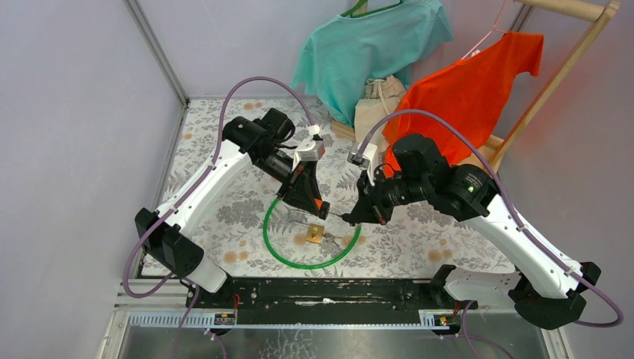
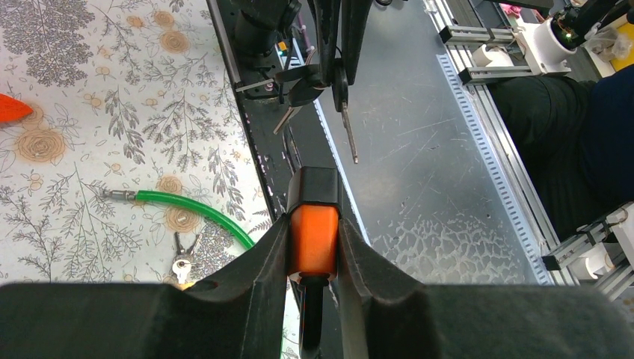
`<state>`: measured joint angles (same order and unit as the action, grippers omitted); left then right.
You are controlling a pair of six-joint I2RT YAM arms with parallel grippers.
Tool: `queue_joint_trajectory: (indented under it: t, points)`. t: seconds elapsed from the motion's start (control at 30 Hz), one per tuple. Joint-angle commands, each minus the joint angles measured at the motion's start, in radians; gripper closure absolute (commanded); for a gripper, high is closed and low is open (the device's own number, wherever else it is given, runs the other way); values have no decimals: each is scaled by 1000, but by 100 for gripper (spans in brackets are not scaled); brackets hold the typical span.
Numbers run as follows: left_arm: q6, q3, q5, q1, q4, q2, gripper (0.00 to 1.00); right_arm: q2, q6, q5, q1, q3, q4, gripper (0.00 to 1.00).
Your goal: Unlock with the key
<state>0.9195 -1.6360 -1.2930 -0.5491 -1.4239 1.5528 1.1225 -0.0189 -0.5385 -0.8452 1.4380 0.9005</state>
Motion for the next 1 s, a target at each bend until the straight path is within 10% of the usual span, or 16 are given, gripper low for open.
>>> queue_joint_trajectory:
  t: [0.0,0.97]
  points:
    - [18,-23,-31,-3,-27,-12,100,-13,16,34,-12,45,4,100]
    - [26,-29,-59,-3,-26,-23,100,6,3,58,-14,-28,-35,100]
